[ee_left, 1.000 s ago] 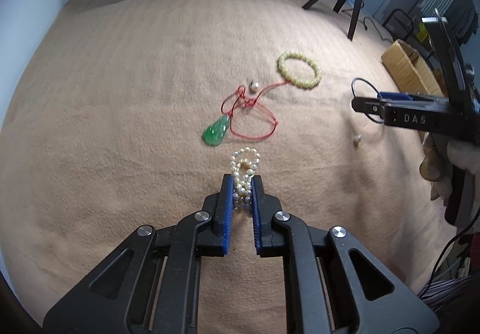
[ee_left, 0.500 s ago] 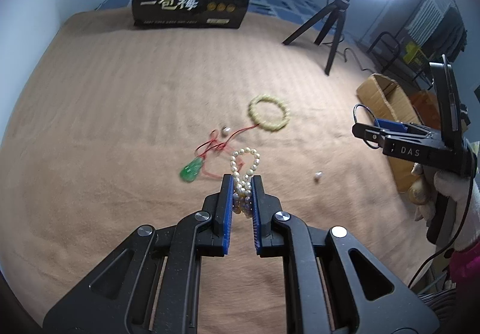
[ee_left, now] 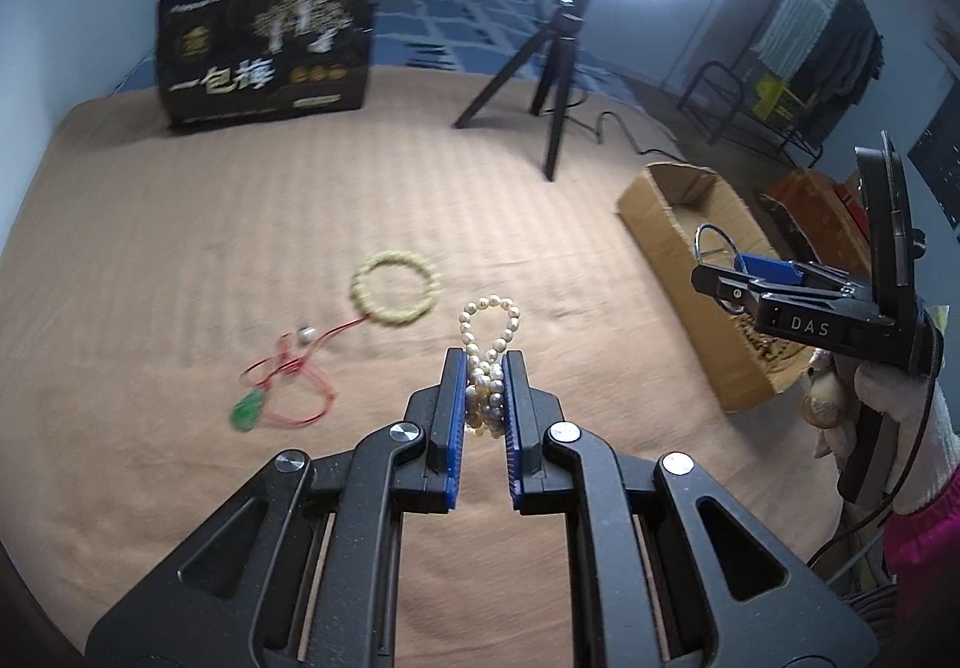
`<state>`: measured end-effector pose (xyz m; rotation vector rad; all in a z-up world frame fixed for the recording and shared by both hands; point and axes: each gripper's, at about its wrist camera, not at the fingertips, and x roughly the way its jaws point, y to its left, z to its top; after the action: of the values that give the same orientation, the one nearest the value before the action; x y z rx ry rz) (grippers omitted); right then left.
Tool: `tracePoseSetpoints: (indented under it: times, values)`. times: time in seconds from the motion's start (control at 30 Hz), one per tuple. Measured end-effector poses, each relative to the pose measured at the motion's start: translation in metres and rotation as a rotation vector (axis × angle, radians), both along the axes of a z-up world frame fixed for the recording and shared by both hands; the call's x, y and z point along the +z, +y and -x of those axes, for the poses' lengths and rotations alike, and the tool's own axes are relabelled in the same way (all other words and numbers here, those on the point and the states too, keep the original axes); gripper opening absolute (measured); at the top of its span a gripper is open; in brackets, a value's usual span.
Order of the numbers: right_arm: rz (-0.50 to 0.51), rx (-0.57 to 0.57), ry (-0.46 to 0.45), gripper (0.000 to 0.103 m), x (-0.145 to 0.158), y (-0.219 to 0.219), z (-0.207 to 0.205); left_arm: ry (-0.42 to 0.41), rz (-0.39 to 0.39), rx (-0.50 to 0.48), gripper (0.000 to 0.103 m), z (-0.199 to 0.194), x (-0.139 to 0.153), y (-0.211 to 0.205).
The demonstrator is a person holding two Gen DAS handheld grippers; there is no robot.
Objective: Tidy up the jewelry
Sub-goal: 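Lift and carry the pearl necklace and bangle over the cardboard box with both tools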
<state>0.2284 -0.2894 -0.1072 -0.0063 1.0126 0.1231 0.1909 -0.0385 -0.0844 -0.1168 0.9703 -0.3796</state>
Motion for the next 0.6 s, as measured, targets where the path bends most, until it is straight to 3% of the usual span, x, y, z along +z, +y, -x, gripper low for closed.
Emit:
tracePoseSetpoints:
  times: [0.6]
  values:
    - [0.009,-0.091,-0.016,0.071,0.006,-0.095,0.028,-0.072,0.039,-0.135,0.01,-0.031,0.022,-0.112]
